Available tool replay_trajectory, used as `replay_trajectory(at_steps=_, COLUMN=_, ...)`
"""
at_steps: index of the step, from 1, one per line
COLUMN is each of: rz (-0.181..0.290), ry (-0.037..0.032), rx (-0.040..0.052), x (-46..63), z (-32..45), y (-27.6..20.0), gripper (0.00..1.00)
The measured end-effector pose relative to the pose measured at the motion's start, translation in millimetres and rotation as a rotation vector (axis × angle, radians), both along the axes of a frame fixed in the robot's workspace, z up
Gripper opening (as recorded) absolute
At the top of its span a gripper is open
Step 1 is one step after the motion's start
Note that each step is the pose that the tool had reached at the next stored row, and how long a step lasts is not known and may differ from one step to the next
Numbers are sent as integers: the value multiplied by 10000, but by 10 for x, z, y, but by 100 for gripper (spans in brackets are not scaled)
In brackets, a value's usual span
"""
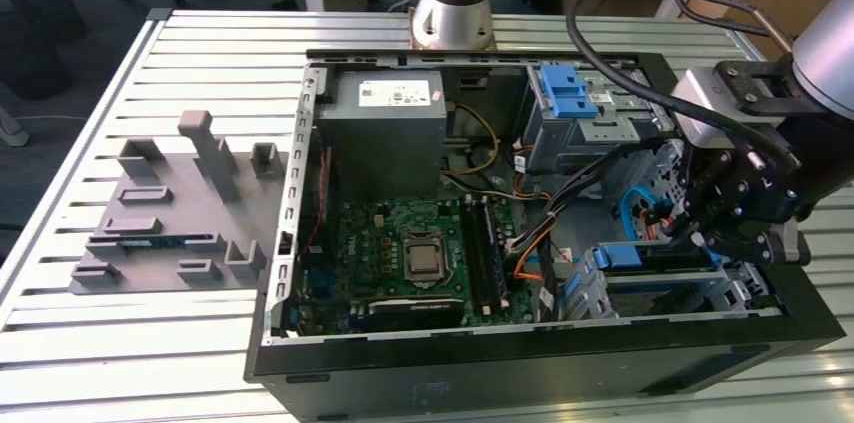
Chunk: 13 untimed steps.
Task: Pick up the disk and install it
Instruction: 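Insert the first disk wire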
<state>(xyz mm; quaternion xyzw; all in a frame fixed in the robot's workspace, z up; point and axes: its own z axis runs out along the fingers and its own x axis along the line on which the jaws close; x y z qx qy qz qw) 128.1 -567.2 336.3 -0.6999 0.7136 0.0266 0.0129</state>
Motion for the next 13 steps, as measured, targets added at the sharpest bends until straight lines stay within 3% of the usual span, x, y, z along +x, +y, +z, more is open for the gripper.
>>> replay_trajectory(at_steps=13, rz=-1, ry=0, rx=3, x=5, z=-19, y=-4, gripper=16)
